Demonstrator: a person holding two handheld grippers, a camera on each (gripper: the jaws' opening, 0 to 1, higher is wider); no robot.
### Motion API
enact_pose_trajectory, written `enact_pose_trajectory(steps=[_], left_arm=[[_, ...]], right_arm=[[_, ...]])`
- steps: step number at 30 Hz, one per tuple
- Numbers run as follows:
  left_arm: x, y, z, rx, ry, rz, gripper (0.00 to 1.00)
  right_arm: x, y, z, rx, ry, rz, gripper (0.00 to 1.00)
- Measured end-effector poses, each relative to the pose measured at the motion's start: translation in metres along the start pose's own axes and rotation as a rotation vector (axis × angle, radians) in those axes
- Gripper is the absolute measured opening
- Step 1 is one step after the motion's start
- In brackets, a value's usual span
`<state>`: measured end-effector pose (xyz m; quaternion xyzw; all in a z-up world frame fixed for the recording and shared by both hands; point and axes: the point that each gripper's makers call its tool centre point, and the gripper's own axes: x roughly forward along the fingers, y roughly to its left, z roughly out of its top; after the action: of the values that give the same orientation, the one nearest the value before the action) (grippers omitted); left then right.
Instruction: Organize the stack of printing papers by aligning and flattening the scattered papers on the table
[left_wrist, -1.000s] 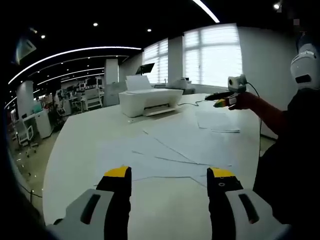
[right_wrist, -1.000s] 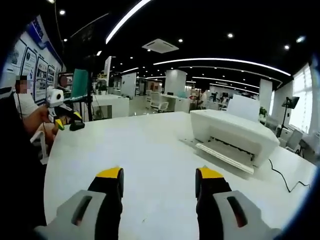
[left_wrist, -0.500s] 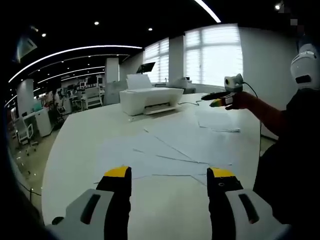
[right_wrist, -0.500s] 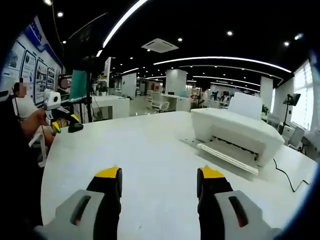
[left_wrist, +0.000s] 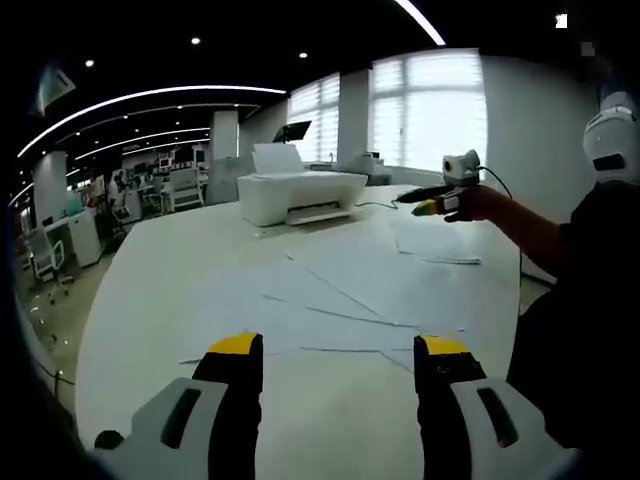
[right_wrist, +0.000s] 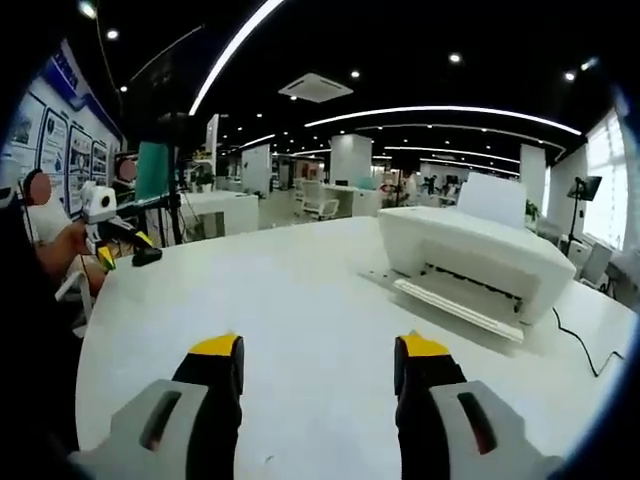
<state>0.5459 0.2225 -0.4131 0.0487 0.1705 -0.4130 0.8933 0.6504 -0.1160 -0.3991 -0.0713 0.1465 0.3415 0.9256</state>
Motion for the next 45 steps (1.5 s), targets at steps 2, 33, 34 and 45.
enact_pose_trajectory(steps=[2, 33, 34, 45], left_arm=[[0.003, 0.001, -0.001, -0.006, 0.000, 0.007, 0.66], [0.032, -0.005, -0.021, -0.083, 0.056, -0.011, 0.67], [0.033, -0.005, -0.021, -0.085, 0.058, -0.012, 0.67], [0.038, -0.005, -0.019, -0.086, 0.064, -0.021, 0.67]], right_arm=[[0.002, -0.001, -0.002, 0.005, 0.004, 0.000, 0.57], [0.027, -0.023, -0.023, 0.077, 0.030, -0.004, 0.57], [0.028, -0.023, -0.024, 0.079, 0.031, -0.003, 0.58], [0.045, -0.035, -0.033, 0.106, 0.048, -0.004, 0.57]])
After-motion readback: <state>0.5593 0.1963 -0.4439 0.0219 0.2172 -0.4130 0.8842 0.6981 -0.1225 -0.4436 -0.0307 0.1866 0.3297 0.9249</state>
